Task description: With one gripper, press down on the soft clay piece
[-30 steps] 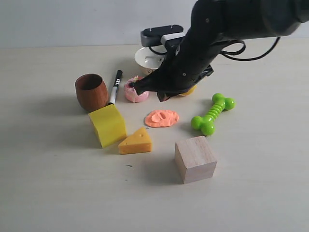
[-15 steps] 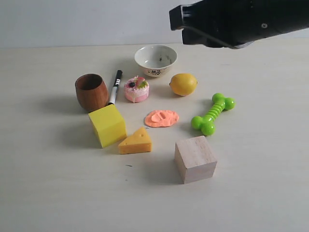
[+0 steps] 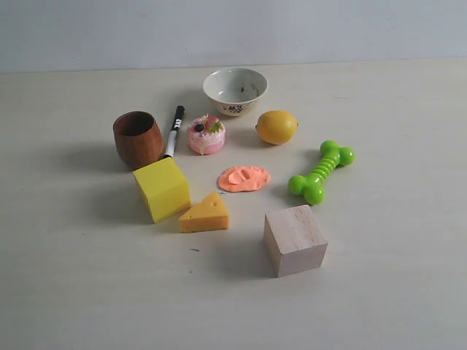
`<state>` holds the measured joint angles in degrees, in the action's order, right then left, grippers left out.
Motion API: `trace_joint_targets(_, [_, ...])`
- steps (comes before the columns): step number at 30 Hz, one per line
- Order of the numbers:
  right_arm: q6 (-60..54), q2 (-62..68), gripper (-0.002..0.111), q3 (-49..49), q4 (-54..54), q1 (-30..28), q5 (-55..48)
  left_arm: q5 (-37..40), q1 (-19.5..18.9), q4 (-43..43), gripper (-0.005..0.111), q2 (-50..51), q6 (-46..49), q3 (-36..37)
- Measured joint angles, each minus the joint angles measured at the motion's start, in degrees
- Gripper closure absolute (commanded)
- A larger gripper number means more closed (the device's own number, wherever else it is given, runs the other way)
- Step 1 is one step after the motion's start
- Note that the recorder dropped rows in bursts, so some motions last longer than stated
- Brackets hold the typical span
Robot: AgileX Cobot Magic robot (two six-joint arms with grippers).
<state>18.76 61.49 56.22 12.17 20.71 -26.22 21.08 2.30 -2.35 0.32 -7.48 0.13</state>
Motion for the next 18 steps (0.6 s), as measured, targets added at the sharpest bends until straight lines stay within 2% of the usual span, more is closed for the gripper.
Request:
trace_joint_targets(9, [-4.0, -19.4, 0.108, -13.2, 1.4, -18.4, -0.9, 0.0, 0.0, 0.0, 0.107, 0.0, 0.0, 0.0])
trace_joint_targets(12, [-4.1, -25.8, 0.108, -18.6, 3.0, -22.9, -0.7, 0.0, 0.0, 0.0, 0.107, 0.0, 0.0, 0.0])
trace_joint_targets(18, [-4.1, -37.2, 0.108, -29.7, 4.0, -26.4, 5.6, 0.0, 0.0, 0.0, 0.107, 0.0, 0.0, 0.0])
